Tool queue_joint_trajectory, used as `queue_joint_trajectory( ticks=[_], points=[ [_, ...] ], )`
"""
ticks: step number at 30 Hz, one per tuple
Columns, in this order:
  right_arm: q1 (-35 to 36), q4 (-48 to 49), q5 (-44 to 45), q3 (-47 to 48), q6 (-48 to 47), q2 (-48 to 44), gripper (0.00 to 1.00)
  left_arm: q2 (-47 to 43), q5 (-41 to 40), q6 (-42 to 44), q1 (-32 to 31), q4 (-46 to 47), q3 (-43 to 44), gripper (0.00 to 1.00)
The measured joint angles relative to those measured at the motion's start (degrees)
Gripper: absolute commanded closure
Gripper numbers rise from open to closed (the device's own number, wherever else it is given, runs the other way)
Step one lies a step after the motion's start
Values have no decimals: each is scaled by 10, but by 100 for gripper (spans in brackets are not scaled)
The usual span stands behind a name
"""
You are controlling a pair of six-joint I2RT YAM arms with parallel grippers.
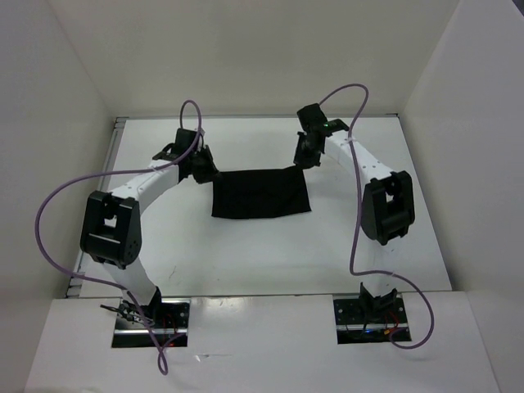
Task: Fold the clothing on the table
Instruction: Fold the skirt
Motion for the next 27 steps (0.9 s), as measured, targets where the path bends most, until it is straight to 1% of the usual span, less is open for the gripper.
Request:
queue_joint_trajectory(
  ticks=[7, 13, 14, 16, 17, 18, 19, 20, 21, 22, 23, 24, 25, 27],
  points=[
    [-32, -1, 8, 47, -8, 63, 100, 55, -14, 10, 7, -8, 20, 100],
    [-37, 5, 6, 53, -13, 87, 100, 82, -26, 10, 8, -7, 43, 99],
    [-37, 9, 6, 53, -13, 90, 95, 87, -29, 10, 9, -8, 48, 97],
    [-37, 20, 4, 53, -14, 94, 92, 96, -34, 10, 10, -7, 57, 94],
    [-38, 26, 3, 53, -15, 97, 87, 100, -37, 10, 11, -6, 62, 85],
    [-39, 34, 1, 53, -18, 99, 82, 104, -40, 11, 12, -5, 66, 72],
    [-41, 40, -2, 53, -19, 101, 80, 108, -43, 12, 14, -4, 71, 62],
    [-44, 47, -7, 53, -21, 101, 77, 112, -47, 13, 16, -3, 75, 58],
    [-49, 55, -13, 53, -23, 102, 72, 115, -51, 12, 18, -1, 81, 52],
    [-56, 62, -20, 53, -25, 102, 69, 118, -56, 12, 22, 0, 86, 24],
    [-64, 69, -26, 53, -27, 102, 65, 119, -60, 16, 25, 2, 90, 17],
    [-75, 79, -40, 53, -30, 102, 60, 119, -65, 14, 28, 4, 94, 14],
    [-85, 87, -49, 53, -32, 102, 50, 119, -71, 12, 31, 5, 99, 13],
    [-107, 95, -73, 54, -39, 102, 44, 119, -80, 12, 40, 9, 108, 13]
  ],
)
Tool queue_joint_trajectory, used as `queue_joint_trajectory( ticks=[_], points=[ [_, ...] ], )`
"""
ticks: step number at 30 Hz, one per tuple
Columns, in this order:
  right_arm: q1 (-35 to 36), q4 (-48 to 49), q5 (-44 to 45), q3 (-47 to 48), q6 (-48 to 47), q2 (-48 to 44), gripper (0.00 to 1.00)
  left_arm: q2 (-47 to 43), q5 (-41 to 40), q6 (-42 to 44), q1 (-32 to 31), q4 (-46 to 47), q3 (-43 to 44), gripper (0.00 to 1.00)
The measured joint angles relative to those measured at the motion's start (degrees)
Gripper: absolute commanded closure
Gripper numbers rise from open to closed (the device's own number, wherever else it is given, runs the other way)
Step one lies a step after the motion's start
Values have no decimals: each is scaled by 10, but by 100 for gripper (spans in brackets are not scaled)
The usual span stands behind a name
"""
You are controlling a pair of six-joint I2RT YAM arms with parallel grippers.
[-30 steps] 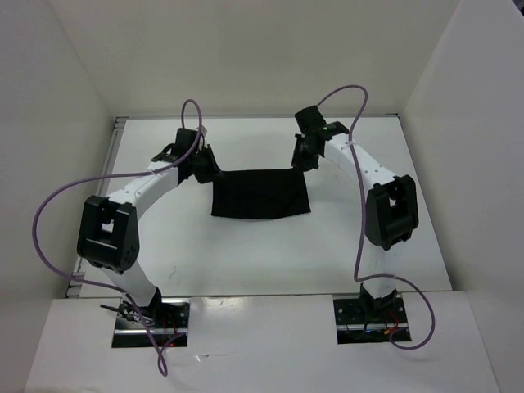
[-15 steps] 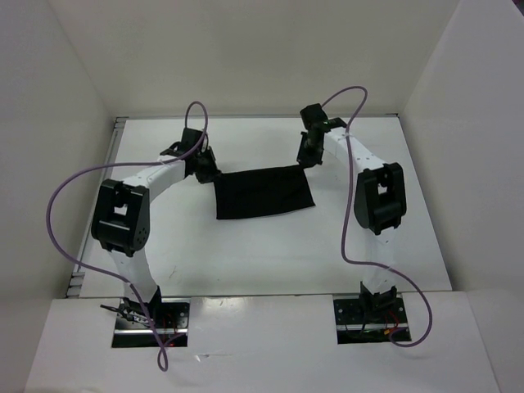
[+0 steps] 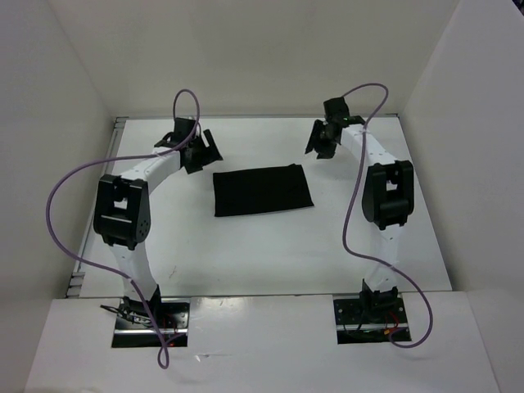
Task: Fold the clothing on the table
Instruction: Fold the skirt
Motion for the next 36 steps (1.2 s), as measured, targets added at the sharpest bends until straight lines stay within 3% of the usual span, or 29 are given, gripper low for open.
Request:
queue_joint_trajectory(
  ticks=[5, 9, 11, 14, 26, 29, 30, 31, 32, 33, 36],
  points=[
    [-37, -14, -29, 15, -25, -3, 41, -29, 30, 0, 17, 19, -14, 12],
    [-33, -14, -60, -37, -47, -21, 40, -87, 81, -7, 6, 51, -75, 24],
    [-29, -16, -79, -85, -60, -27, 40, -107, 112, -21, -10, 74, -111, 63],
    [-25, -22, -108, -138, -77, -27, 40, -115, 149, -34, -28, 94, -164, 95],
    [16, -18, -183, -187, -110, -27, 40, -116, 188, -49, -26, 105, -223, 99],
    [16, -9, -191, -193, -111, -25, 52, -117, 191, -49, -26, 106, -233, 99],
    [16, -7, -193, -193, -112, -24, 62, -118, 192, -49, -26, 106, -235, 99],
    [16, -3, -192, -194, -112, -22, 85, -120, 193, -49, -26, 105, -238, 99],
    [15, 0, -192, -194, -113, -19, 95, -122, 193, -49, -26, 104, -241, 99],
    [15, 4, -191, -194, -109, -17, 99, -126, 193, -49, -26, 102, -243, 99],
    [15, 5, -184, -194, -102, -13, 99, -138, 193, -49, -26, 99, -243, 99]
  ],
)
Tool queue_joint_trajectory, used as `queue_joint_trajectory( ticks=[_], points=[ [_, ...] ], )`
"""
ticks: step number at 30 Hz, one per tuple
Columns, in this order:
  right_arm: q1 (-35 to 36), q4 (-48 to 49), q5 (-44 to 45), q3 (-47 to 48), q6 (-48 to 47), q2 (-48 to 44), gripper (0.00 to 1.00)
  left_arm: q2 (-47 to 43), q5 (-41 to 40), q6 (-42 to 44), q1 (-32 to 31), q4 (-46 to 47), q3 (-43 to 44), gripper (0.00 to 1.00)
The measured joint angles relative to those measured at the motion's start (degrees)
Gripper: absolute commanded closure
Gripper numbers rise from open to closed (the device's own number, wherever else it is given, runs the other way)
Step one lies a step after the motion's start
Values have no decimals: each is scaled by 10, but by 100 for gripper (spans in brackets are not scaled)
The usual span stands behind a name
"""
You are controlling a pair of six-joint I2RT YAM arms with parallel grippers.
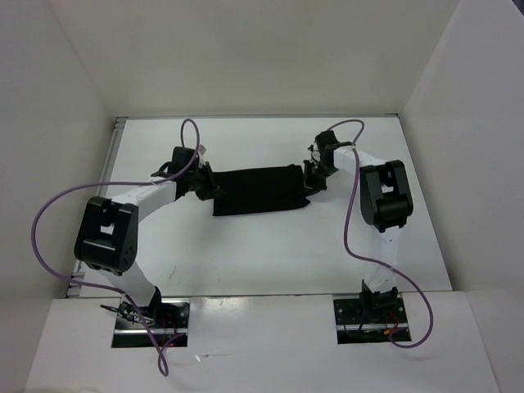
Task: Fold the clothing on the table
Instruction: Fold the skirt
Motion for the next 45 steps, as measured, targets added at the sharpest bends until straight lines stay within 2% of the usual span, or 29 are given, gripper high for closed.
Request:
queue_joint_trajectory(
  ticks=[7, 12, 21, 30, 36, 45],
  points=[
    [-5, 5, 37, -26, 22, -21, 99, -20, 3, -1, -7, 5, 0, 99],
    [-23, 0, 75, -62, 34, -53, 99, -15, 2, -3, -42, 5, 17, 99],
    [-27, -17, 136, -75, 50, -75, 99, 58, -7, -17, -94, 35, 40, 100],
    [-21, -42, 156, -78, 62, -112, 99, 110, -75, -28, -109, 32, 50, 100],
    [8, -71, 173, -50, 70, -137, 99, 117, -97, -29, -108, 35, 57, 100],
    [94, -104, 195, 47, 92, -141, 99, 124, -106, -30, -110, 42, 56, 100]
  ],
)
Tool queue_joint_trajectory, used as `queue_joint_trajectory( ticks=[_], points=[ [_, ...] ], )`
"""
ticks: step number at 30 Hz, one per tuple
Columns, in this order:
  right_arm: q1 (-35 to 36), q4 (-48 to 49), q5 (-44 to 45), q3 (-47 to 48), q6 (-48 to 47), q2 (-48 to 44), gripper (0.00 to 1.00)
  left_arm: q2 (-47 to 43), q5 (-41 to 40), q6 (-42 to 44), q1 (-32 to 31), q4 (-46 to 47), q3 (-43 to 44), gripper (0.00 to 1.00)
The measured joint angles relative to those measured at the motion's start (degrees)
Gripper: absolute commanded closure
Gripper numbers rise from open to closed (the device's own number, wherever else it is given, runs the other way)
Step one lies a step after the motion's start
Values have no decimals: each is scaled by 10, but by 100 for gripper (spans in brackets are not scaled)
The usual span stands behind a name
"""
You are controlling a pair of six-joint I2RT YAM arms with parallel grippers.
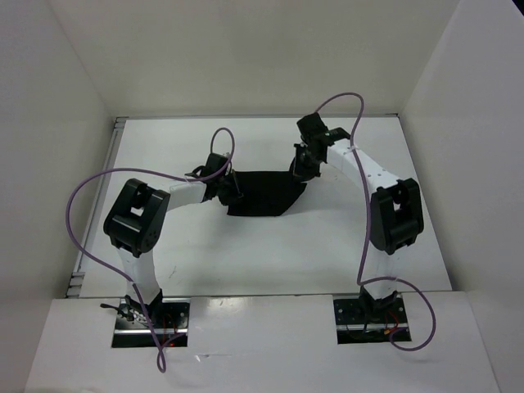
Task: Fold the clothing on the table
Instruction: Fold the skirt
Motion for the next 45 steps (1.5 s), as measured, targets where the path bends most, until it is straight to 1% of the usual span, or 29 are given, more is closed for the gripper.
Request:
queue_joint_trajectory(
  ticks=[5, 10, 13, 19, 27, 31, 37, 38, 39, 40, 41, 42, 45],
  points=[
    [41, -9, -1, 66, 14, 15, 99, 0, -1, 0, 0, 3, -4, 100],
    [87, -12, -19, 130, 24, 59, 99, 0, -1, 0, 0, 4, -6, 100],
    [108, -11, -43, 143, 29, 81, 99, 0, -1, 0, 0, 4, -6, 100],
    [128, 8, -111, 135, 45, 101, 99, -3, -6, 0, 0, 3, -7, 100],
    [129, 76, -211, 61, 65, 100, 99, -8, -10, 0, 0, 2, -7, 100],
    [129, 113, -242, 60, 72, 100, 99, -13, -14, 0, 0, -3, -7, 100],
    [128, 138, -266, 59, 78, 102, 99, -31, -33, 2, 5, -16, -8, 100],
    [127, 141, -272, 59, 78, 105, 94, -33, -38, 3, 6, -20, -9, 100],
    [127, 144, -279, 61, 80, 110, 77, -34, -43, 4, 6, -25, -9, 100],
    [126, 144, -285, 65, 84, 117, 72, -35, -47, 5, 7, -29, -10, 100],
    [125, 144, -290, 69, 81, 126, 70, -35, -53, 6, 8, -34, -11, 100],
    [124, 146, -299, 71, 81, 135, 64, -35, -60, 7, 11, -40, -13, 100],
    [120, 162, -329, 70, 82, 153, 61, -36, -70, 11, 17, -54, -20, 100]
  ],
)
